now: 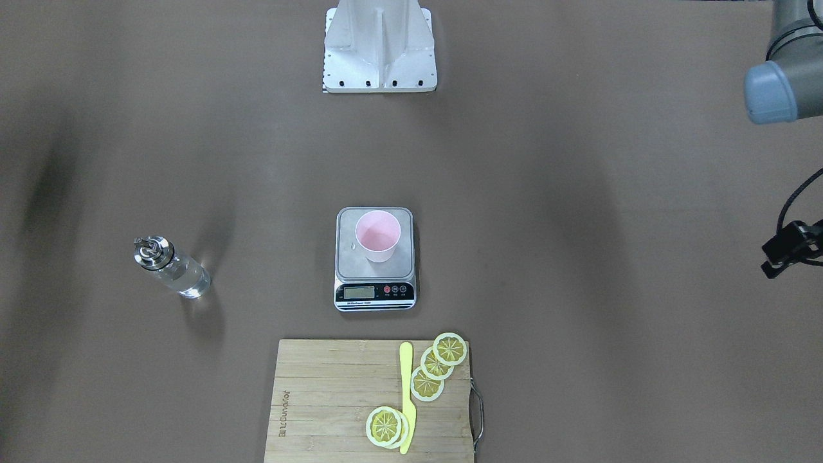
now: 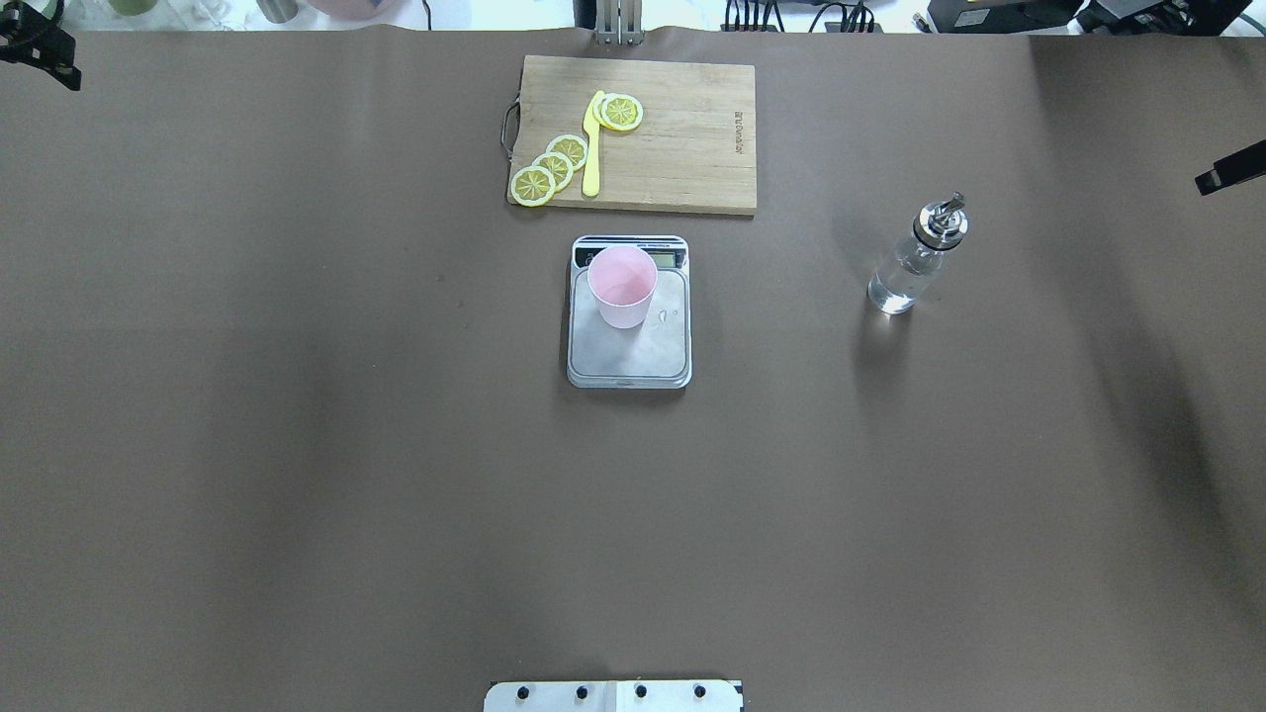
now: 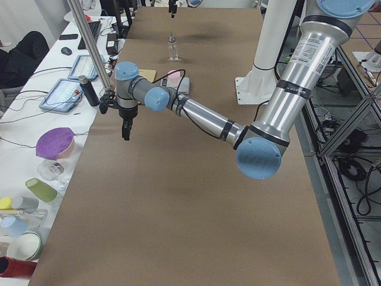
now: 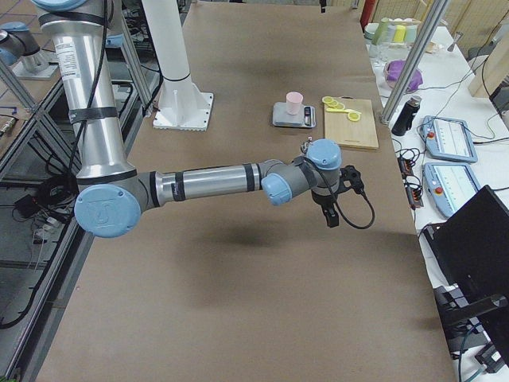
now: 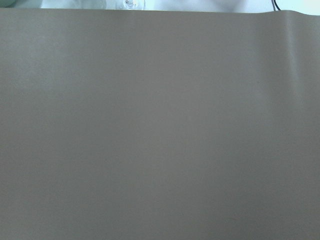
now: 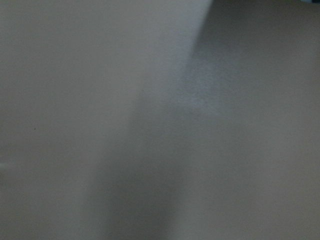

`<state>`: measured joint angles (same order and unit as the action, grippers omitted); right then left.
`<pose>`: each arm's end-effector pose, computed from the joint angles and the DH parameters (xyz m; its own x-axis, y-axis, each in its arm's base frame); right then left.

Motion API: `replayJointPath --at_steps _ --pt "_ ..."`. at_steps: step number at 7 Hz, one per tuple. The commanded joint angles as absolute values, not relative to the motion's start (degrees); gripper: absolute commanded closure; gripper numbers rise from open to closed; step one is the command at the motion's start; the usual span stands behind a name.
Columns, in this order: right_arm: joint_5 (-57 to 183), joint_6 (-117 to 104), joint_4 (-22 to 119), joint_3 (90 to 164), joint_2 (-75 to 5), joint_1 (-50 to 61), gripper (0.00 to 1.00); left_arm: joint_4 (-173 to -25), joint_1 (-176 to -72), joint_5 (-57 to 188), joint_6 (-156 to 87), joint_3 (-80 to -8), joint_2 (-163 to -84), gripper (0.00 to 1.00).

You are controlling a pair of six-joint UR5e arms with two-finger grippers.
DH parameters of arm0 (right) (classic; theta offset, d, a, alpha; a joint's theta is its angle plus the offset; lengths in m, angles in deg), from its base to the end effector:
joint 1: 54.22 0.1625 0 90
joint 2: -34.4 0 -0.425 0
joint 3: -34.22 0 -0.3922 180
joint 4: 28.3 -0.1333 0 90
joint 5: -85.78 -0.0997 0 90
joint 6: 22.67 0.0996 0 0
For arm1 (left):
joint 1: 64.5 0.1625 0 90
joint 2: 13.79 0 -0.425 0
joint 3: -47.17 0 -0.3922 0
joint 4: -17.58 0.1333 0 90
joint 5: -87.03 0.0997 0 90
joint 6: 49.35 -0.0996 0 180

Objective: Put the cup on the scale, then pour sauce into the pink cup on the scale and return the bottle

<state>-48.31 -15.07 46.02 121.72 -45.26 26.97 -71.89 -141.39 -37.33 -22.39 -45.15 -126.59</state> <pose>-0.0263 -0.5877 0.5529 0.6800 -0.2612 0.6852 0.0510 0.9490 0.3112 0.0711 -0.6454 0.4211 0.7626 -0.0307 -0.6461 0.1565 0.9780 0.1382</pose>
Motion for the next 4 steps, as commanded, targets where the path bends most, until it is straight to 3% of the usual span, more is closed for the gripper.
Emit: replayJointPath --at_steps 1,2,4 --pt "-52.3 -25.8 56.2 117.9 -46.2 34.0 0.0 -56.0 -152.0 -37.6 -47.1 -43.5 -125.8 0.02" --pt "-53.9 -25.4 56.3 117.0 -46.9 35.0 0.0 -55.0 -158.3 -41.2 -53.9 -39.8 -123.6 0.02" --pt "-55.5 -25.2 61.8 114.6 -46.4 34.9 0.0 -63.7 -159.9 -45.5 -55.2 -41.1 -112.0 0.02"
